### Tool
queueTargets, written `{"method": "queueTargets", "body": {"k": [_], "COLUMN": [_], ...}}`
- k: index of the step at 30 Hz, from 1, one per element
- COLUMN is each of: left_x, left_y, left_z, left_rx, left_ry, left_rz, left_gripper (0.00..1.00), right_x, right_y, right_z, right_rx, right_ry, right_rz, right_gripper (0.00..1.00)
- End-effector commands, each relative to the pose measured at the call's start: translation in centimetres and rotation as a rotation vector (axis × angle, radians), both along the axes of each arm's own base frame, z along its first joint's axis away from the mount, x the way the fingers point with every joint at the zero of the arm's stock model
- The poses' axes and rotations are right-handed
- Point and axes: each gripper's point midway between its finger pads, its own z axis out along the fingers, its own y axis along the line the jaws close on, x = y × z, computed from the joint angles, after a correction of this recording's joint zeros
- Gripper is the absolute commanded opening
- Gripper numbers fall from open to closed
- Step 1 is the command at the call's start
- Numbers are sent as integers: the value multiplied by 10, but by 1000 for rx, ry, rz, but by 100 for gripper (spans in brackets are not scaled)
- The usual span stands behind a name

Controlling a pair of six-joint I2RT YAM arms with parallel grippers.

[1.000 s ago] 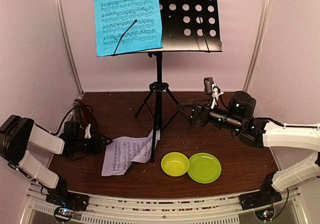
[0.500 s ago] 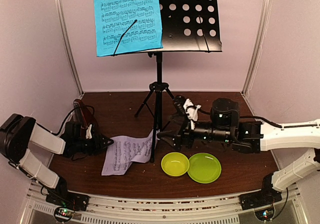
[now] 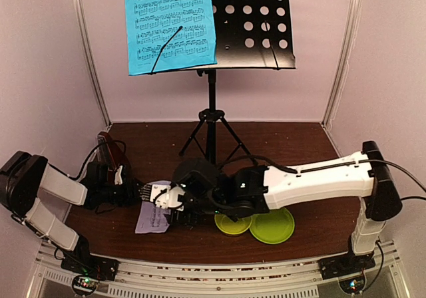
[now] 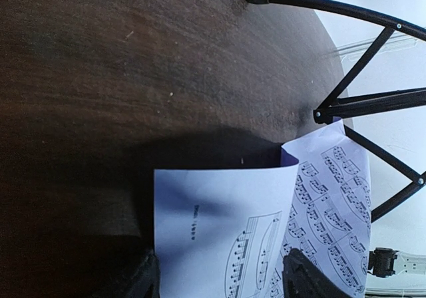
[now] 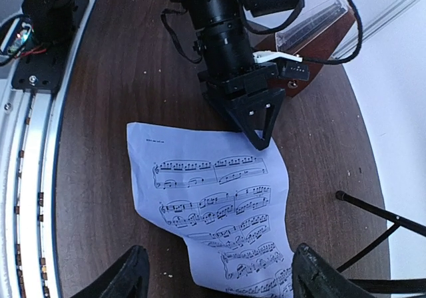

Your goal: Set up the instrument practice props

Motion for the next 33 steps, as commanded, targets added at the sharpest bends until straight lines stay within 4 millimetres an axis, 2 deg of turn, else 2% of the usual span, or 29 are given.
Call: {"method": "queueTargets", "body": {"k": [1,7,14,18,23,26,28,29,30,33], "left_x": [-1,0,1,1,0,1,2,3,4,7], "left_y": [-1,-1,-1,-1,0,1,3,4,5,9], "left_z": [-2,-1,-1,0,3,9,15,18,21,36], "left_rx": [4,2,-2,-6,-5,-12,-14,-13,-13,-16], "left_ry": [11,7,5,3,-2,-18,-29,-36,-44,-81], "left_rz": [0,2,2,5,15,31,44,52,62,99], "left_gripper": [66,66,66,66,66,67,68,69,69,72], "right_x": [10,11,39,50,60,60,60,60,60,62], "right_y": [-4,1,0,5,7,6,5,5,5,4], "right_z": [-30,-72,-83,-80,-69,-70,-70,-69,-67,-55], "right_rx": [-220,-389,-468,-461,-423,-421,-406,-392,-376,-314], "right_ry": [-79,-159,-304,-355,-404,-415,-412,-407,-403,-392], "right_rz": [-26,-15,-120,-181,-244,-245,-246,-248,-253,-279], "right_gripper": [74,71,66,60,46,34,20,7,1,0]}}
